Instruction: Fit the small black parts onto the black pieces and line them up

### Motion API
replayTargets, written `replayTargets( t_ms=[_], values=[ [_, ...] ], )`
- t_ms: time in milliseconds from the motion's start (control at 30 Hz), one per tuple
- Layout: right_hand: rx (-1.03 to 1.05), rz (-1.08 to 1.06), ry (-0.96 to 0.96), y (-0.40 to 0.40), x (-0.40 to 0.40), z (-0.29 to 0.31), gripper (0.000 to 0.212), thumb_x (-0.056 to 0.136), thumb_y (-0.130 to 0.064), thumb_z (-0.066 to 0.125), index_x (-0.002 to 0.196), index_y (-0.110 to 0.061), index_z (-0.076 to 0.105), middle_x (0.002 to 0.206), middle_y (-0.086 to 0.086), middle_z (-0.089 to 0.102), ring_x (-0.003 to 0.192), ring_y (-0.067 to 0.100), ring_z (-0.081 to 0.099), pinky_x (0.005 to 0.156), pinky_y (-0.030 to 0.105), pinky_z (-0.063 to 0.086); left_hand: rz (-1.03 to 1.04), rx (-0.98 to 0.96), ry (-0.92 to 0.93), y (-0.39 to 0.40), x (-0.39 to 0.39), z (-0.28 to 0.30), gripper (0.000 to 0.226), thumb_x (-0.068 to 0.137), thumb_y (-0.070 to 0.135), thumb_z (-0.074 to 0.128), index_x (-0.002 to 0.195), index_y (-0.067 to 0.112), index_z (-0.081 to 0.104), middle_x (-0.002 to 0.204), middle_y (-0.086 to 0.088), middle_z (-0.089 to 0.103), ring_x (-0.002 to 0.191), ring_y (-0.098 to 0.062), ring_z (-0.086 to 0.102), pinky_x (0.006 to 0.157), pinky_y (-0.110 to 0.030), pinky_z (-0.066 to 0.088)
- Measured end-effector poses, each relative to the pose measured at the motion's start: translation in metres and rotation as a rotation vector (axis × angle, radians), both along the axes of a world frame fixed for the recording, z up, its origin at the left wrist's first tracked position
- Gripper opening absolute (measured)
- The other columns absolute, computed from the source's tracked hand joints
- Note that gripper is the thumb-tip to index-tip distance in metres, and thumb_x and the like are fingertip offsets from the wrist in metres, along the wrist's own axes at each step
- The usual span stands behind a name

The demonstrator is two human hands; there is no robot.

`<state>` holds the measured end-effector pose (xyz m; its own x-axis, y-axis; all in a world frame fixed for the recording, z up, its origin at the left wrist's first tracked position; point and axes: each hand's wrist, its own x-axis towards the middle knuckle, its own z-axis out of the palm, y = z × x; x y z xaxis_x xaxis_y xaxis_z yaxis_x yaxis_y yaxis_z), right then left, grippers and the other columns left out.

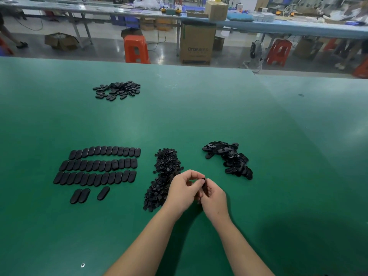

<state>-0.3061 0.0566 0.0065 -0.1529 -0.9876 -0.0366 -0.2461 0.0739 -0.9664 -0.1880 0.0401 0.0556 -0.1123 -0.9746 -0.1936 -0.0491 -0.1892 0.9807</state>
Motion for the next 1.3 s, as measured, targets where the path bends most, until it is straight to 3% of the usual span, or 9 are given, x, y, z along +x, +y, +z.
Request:
replayTargets(
  t_ms=[100, 300, 467, 600, 733, 800, 900, 1033, 1300],
  values=[
    [-0.023, -0.018, -0.004, 0.001, -0.002, 0.001, 0.023, 0.096, -0.018, 0.061, 0.076, -0.029, 0.066, 0.067, 0.0, 0.069, 0.058, 0.012, 0.06, 0.058, 0.038, 0.05, 0.069, 0.012, -0.003, 0.0, 0.004, -0.001, 0.011, 0.093, 0.005, 0.066, 0.089, 0.014, 0.071, 0.062, -0.005, 0.067, 0.051, -0.018, 0.058, 0.051, -0.029, 0.052],
    [-0.008, -0.061, -0.021, 0.001, -0.003, 0.004, 0.028, 0.098, -0.016, 0.053, 0.09, -0.035, 0.072, 0.08, -0.001, 0.076, 0.07, 0.022, 0.072, 0.071, 0.048, 0.06, 0.119, 0.011, -0.177, 0.002, 0.007, -0.009, 0.015, 0.091, 0.007, 0.068, 0.084, 0.019, 0.074, 0.074, 0.0, 0.073, 0.053, -0.008, 0.06, 0.052, -0.024, 0.05],
    [-0.025, -0.051, 0.01, 0.002, -0.002, 0.004, 0.028, 0.098, -0.019, 0.052, 0.085, -0.031, 0.073, 0.067, -0.012, 0.068, 0.062, 0.005, 0.058, 0.063, 0.031, 0.049, 0.177, 0.017, -0.211, 0.002, -0.002, -0.009, 0.014, 0.089, 0.007, 0.07, 0.088, 0.021, 0.071, 0.077, 0.002, 0.072, 0.061, -0.003, 0.067, 0.056, -0.018, 0.053],
    [-0.015, -0.055, -0.018, 0.002, -0.002, 0.005, 0.029, 0.1, -0.016, 0.053, 0.086, -0.029, 0.075, 0.069, -0.011, 0.069, 0.064, 0.004, 0.057, 0.063, 0.029, 0.048, 0.208, 0.03, -0.235, 0.0, -0.004, -0.009, 0.012, 0.088, 0.009, 0.073, 0.083, 0.019, 0.069, 0.076, 0.001, 0.072, 0.059, -0.001, 0.066, 0.054, -0.015, 0.052],
    [-0.001, -0.05, -0.028, 0.002, -0.002, 0.005, 0.03, 0.101, -0.015, 0.053, 0.088, -0.029, 0.076, 0.077, -0.003, 0.074, 0.073, 0.019, 0.069, 0.071, 0.043, 0.058, 0.213, 0.048, -0.25, -0.001, -0.002, -0.01, 0.01, 0.087, 0.011, 0.074, 0.082, 0.019, 0.071, 0.076, 0.001, 0.072, 0.061, -0.007, 0.067, 0.06, -0.023, 0.058],
    [0.0, -0.035, -0.03, 0.001, -0.002, 0.006, 0.03, 0.101, -0.015, 0.053, 0.09, -0.03, 0.077, 0.081, -0.001, 0.076, 0.078, 0.025, 0.072, 0.076, 0.049, 0.06, 0.208, 0.051, -0.235, -0.001, -0.001, -0.01, 0.01, 0.088, 0.009, 0.074, 0.081, 0.017, 0.071, 0.075, -0.002, 0.072, 0.056, -0.007, 0.065, 0.054, -0.021, 0.054],
    [-0.012, -0.019, -0.018, 0.002, -0.001, 0.007, 0.029, 0.1, -0.019, 0.053, 0.089, -0.034, 0.076, 0.078, -0.002, 0.076, 0.073, 0.02, 0.071, 0.071, 0.042, 0.06, 0.189, 0.052, -0.22, -0.002, 0.002, -0.009, 0.012, 0.088, 0.006, 0.073, 0.081, 0.015, 0.071, 0.071, -0.001, 0.071, 0.051, -0.007, 0.064, 0.051, -0.023, 0.053],
    [-0.009, -0.015, -0.022, 0.003, 0.0, 0.009, 0.028, 0.097, -0.022, 0.051, 0.085, -0.033, 0.074, 0.074, -0.002, 0.074, 0.066, 0.014, 0.069, 0.064, 0.031, 0.057, 0.14, 0.021, -0.29, -0.005, 0.005, -0.009, 0.012, 0.087, 0.01, 0.074, 0.079, 0.019, 0.071, 0.074, -0.001, 0.072, 0.062, -0.015, 0.063, 0.065, -0.038, 0.059],
    [0.004, -0.016, -0.039, 0.001, -0.001, 0.006, 0.025, 0.09, -0.033, 0.051, 0.079, -0.022, 0.071, 0.073, 0.005, 0.072, 0.072, 0.034, 0.068, 0.073, 0.056, 0.056, 0.162, 0.007, -0.375, -0.006, 0.003, -0.006, 0.015, 0.085, 0.017, 0.077, 0.081, 0.022, 0.064, 0.079, 0.003, 0.07, 0.071, -0.017, 0.067, 0.068, -0.034, 0.058]
  ],
)
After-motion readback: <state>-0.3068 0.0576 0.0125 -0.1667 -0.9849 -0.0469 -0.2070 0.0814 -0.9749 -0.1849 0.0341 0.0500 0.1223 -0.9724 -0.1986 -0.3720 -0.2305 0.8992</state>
